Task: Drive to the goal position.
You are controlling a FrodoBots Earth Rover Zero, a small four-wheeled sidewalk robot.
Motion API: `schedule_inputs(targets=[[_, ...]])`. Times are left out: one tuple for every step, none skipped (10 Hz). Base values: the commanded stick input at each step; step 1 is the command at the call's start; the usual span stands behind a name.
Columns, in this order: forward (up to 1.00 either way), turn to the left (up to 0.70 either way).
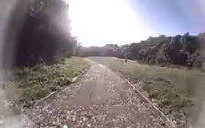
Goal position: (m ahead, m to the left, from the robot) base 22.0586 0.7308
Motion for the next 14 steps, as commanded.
schedule_inputs(targets=[[1.00, 0.06], [1.00, 0.28], [1.00, 0.08], [1.00, 0.01], [1.00, 0.01], [1.00, 0.01], [1.00, 0.01], [1.00, 0.01], [1.00, 0.01], [1.00, 0.01], [1.00, 0.01], [1.00, 0.01], [1.00, -0.19], [1.00, -0.27]])
